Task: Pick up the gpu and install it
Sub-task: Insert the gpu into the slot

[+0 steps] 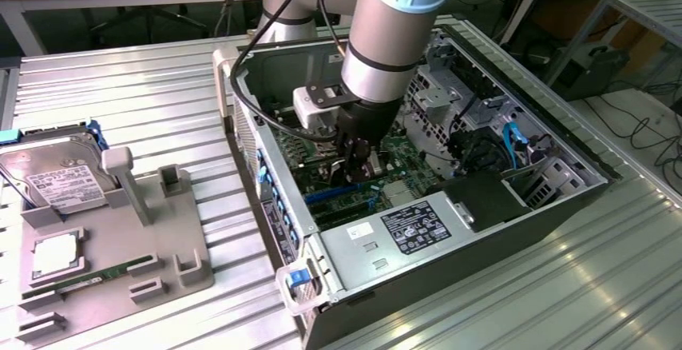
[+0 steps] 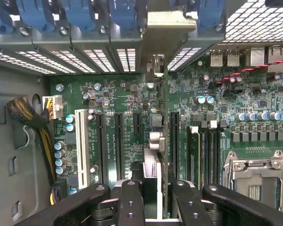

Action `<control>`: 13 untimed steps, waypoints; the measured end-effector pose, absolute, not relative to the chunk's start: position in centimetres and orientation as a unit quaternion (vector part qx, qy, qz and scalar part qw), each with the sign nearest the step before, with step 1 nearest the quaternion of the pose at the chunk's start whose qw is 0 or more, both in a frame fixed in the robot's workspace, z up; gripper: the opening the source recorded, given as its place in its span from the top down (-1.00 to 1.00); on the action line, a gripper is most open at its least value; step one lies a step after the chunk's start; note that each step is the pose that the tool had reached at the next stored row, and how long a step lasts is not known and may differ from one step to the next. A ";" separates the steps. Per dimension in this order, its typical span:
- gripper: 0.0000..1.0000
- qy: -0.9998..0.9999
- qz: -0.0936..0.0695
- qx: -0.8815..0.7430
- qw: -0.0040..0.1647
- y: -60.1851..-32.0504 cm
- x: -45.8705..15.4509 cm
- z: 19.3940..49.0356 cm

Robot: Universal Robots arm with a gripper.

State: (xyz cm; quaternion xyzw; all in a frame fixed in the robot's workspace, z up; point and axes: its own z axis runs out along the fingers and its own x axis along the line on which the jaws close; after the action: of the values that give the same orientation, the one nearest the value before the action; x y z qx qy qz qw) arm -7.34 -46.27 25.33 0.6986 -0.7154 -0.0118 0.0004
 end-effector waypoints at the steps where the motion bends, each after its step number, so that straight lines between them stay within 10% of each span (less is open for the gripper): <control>1: 0.44 -0.715 -0.012 0.699 0.000 -46.3 -7.3 25.3; 13: 0.44 -0.715 -0.012 0.699 0.000 -46.2 -7.5 24.7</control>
State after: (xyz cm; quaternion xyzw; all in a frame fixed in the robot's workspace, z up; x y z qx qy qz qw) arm -7.49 -46.20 24.73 0.6985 -0.7155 -0.0119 0.0004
